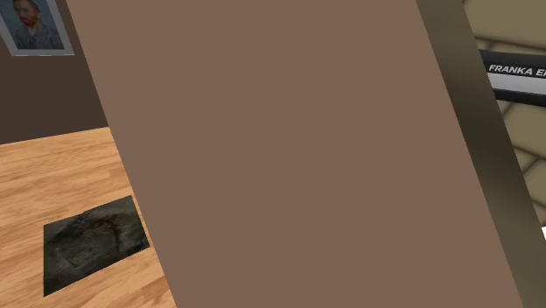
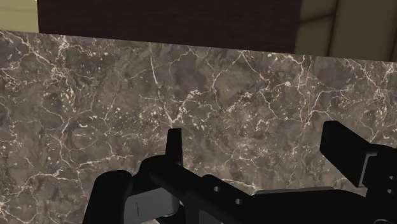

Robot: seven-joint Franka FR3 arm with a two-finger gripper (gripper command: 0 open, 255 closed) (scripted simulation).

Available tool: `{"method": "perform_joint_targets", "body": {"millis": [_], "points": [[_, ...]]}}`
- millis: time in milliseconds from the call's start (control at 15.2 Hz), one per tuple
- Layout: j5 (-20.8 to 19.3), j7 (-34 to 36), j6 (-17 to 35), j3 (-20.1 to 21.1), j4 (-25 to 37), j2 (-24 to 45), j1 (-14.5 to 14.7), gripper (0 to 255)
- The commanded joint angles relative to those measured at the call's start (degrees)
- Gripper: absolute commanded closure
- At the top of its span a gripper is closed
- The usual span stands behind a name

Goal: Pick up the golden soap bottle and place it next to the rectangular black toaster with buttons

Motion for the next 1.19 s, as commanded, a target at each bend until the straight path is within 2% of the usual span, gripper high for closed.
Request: {"method": "perform_joint_targets", "body": {"millis": [0,528,1122], "points": [[0.00,0.00,0.00,0.00,0.00,0.00,0.00,0],[3.50,2.85,20.04,4.32,-1.98,9.73,1.40,0],[4.02,6.57,40.53,9.15,2.26,24.98,1.90,0]]}}
